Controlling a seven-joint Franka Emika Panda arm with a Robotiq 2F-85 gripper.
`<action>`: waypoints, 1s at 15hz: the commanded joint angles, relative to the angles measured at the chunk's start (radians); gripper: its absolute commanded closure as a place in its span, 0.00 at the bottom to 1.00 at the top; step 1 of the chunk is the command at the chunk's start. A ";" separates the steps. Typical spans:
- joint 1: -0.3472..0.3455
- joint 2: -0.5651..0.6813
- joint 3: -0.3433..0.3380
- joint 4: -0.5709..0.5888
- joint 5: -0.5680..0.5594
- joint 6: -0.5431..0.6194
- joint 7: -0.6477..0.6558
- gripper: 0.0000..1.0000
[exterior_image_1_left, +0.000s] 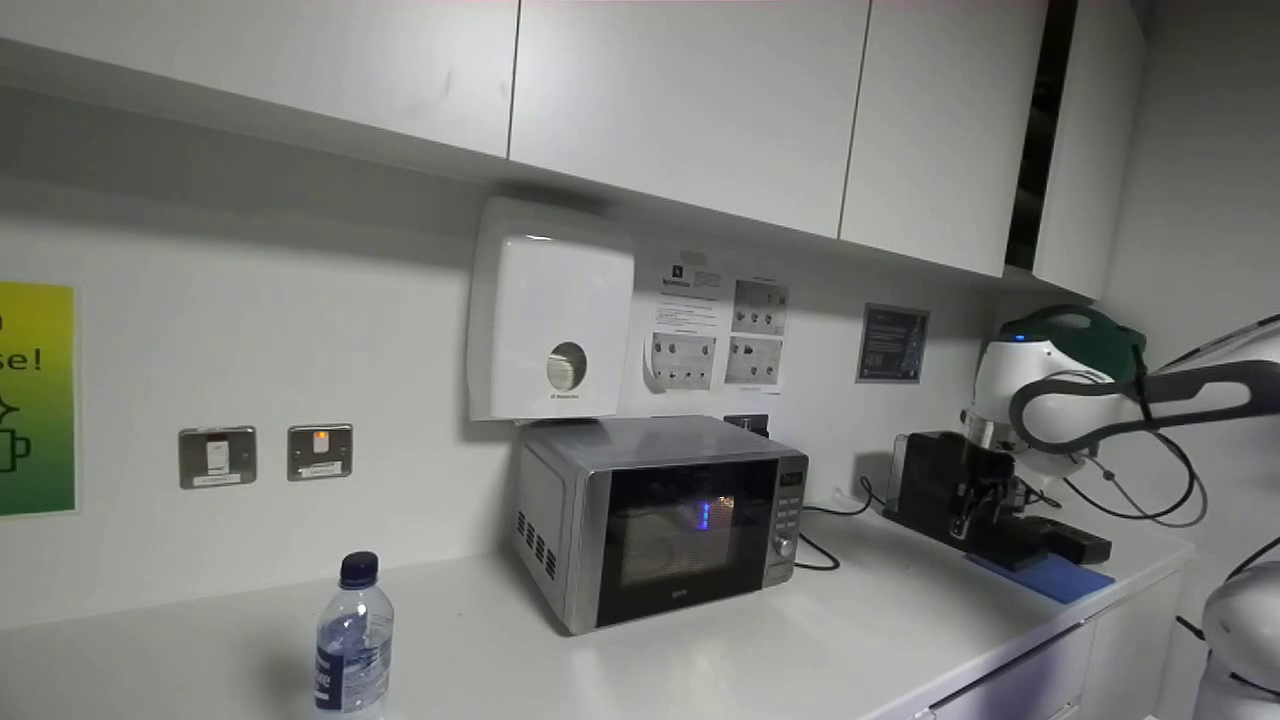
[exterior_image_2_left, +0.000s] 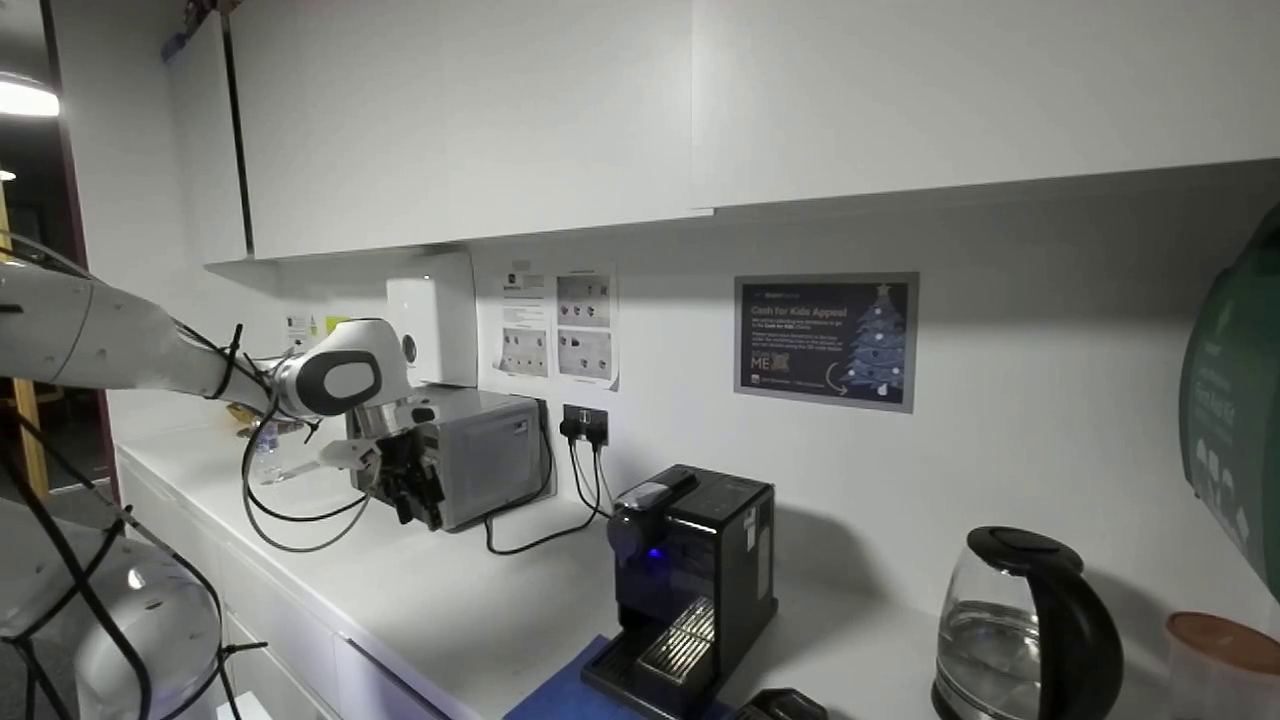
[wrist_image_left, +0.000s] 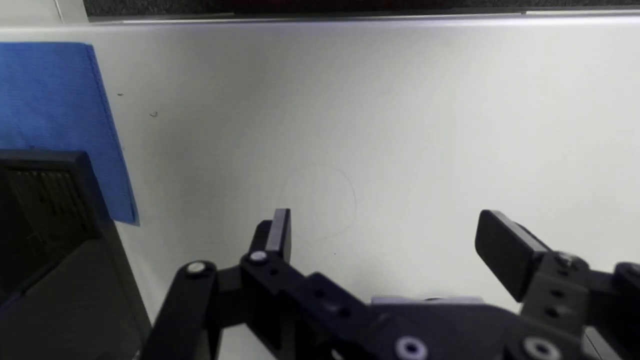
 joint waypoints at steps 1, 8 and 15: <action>0.032 0.042 0.030 -0.032 0.024 0.146 0.045 0.00; 0.130 0.143 0.043 -0.049 0.121 0.431 0.031 0.00; 0.282 0.279 0.019 -0.045 0.265 0.633 -0.030 0.03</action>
